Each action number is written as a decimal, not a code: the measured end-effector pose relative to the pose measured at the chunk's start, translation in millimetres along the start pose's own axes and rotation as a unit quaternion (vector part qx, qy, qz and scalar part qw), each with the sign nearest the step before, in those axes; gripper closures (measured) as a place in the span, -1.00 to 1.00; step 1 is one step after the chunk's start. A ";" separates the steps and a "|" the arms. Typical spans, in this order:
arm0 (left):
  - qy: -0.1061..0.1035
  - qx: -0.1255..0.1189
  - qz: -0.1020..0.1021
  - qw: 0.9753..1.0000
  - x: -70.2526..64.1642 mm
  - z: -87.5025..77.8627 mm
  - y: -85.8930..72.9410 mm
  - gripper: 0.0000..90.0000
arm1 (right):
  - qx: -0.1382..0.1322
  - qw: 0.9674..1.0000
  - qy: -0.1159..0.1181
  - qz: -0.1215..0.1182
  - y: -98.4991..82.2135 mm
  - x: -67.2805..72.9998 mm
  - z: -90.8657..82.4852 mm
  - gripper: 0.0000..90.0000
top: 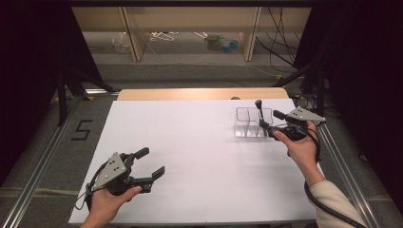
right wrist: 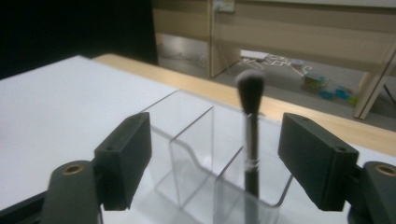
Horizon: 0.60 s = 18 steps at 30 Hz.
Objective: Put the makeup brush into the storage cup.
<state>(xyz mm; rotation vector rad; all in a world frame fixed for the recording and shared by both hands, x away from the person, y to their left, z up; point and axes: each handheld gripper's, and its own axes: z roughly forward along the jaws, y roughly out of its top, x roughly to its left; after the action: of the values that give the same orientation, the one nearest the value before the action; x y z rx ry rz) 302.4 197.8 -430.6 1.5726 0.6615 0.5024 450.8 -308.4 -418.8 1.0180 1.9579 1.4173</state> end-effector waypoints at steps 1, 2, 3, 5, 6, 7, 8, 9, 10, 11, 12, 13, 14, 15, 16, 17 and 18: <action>0.000 0.000 0.001 1.000 0.3 0.0 0.0 -0.63 | -0.002 1.000 0.002 -0.006 -1.1 1.7 -1.6 -0.44; 0.001 0.000 0.000 1.000 0.3 0.0 0.0 -0.63 | -0.006 1.000 0.006 -0.010 -1.6 3.3 -3.9 -0.45; 0.000 0.000 0.002 1.000 0.5 0.0 0.1 -0.63 | -0.003 1.000 0.008 -0.009 -1.3 4.7 -6.2 -0.46; 0.000 0.000 0.004 1.000 0.8 -0.1 0.3 -0.63 | -0.013 1.000 0.016 -0.014 -1.6 7.3 -9.9 -0.48; 0.000 -0.001 0.004 1.000 0.9 -0.1 0.3 -0.63 | -0.011 1.000 0.018 -0.016 -1.6 9.0 -12.3 -0.49; 0.000 -0.001 0.004 1.000 1.2 -0.2 0.4 -0.63 | -0.015 1.000 0.017 -0.017 -2.2 11.0 -14.0 -0.49; 0.001 -0.001 0.004 1.000 1.5 -0.4 0.5 -0.63 | -0.009 0.999 0.024 -0.019 -2.8 13.1 -17.0 -0.49; 0.001 -0.002 0.003 1.000 1.7 -0.6 0.6 -0.63 | -0.014 0.999 0.029 -0.018 -3.7 14.7 -17.6 -0.50; 0.003 -0.002 0.000 1.000 1.6 -0.7 0.5 -0.63 | -0.012 0.999 0.029 -0.019 -4.5 17.2 -19.4 -0.50; 0.003 -0.002 0.000 1.000 2.0 -0.4 0.4 -0.63 | -0.013 0.999 0.033 -0.021 -5.4 19.5 -20.7 -0.50; 0.003 -0.002 0.000 1.000 2.3 -0.3 0.2 -0.63 | -0.011 0.999 0.041 -0.022 -6.0 21.8 -22.4 -0.51; 0.004 -0.002 -0.002 1.000 2.4 -0.3 0.1 -0.63 | -0.007 0.999 0.044 -0.024 -6.6 25.2 -24.8 -0.51; 0.004 -0.001 0.001 1.000 3.1 -0.4 0.3 -0.63 | -0.013 0.999 0.047 -0.025 -7.2 27.5 -24.9 -0.51; 0.005 -0.002 0.002 1.000 3.5 -0.4 0.3 -0.63 | -0.016 0.998 0.051 -0.025 -7.9 30.4 -26.2 -0.51; 0.006 -0.002 0.001 1.000 3.8 -0.6 0.3 -0.63 | -0.015 0.998 0.056 -0.027 -8.5 33.1 -28.4 -0.51; 0.005 -0.002 0.002 1.000 4.2 -0.5 0.4 -0.63 | -0.017 0.998 0.059 -0.031 -9.1 37.0 -30.8 -0.52; 0.007 -0.003 -0.001 1.000 4.0 -0.6 0.2 -0.63 | -0.019 0.997 0.062 -0.032 -9.4 39.2 -32.3 -0.52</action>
<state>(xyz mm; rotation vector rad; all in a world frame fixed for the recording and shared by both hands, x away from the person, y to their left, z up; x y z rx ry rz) 305.0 200.9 -430.6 1.5645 0.6725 0.5145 400.6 -296.4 -416.4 0.8619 2.0231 1.5090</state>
